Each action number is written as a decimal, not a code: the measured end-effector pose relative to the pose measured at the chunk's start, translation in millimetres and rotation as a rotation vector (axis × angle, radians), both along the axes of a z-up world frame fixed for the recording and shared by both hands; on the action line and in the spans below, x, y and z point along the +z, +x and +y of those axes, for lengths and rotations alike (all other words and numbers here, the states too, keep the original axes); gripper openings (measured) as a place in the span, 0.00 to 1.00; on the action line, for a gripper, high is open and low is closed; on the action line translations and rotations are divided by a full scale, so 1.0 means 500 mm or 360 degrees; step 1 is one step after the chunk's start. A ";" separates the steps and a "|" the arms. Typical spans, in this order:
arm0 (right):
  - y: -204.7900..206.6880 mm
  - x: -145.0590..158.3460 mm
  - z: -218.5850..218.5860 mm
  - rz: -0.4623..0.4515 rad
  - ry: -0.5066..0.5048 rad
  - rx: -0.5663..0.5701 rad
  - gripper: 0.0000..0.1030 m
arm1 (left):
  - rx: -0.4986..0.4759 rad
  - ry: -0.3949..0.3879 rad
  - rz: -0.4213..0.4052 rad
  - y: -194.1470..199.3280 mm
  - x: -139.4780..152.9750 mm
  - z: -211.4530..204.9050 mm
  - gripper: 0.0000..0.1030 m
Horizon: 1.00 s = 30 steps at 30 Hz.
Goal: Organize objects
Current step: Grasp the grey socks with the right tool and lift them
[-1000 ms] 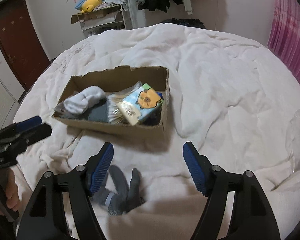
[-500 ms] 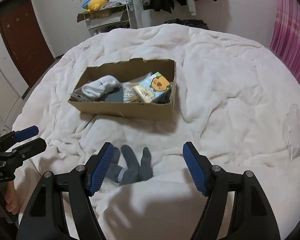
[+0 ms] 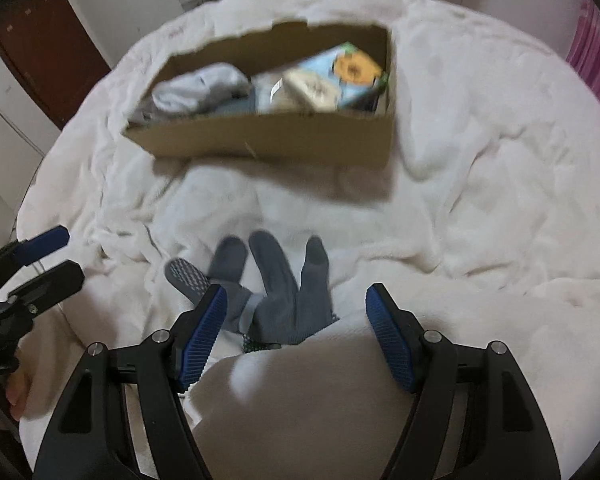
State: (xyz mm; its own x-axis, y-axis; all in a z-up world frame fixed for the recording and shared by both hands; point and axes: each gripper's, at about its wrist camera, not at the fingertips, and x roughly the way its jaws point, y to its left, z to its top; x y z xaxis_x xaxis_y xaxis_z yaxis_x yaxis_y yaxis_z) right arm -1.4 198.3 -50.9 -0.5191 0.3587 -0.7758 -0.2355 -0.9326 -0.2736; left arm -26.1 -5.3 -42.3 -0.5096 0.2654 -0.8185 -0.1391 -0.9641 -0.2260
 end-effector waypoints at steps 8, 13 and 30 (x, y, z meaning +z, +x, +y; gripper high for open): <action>-0.035 -0.063 -0.005 -0.0214 0.0050 0.0009 0.71 | -0.0032 -0.0031 -0.0103 -0.025 -0.038 0.014 0.80; -0.062 -0.095 -0.005 -0.0342 0.0067 0.0035 0.71 | -0.0058 -0.0014 -0.0173 -0.038 -0.062 0.019 0.80; -0.039 -0.088 -0.035 -0.0298 0.0113 0.0126 0.15 | -0.0053 0.0021 -0.0149 -0.025 -0.052 0.012 0.80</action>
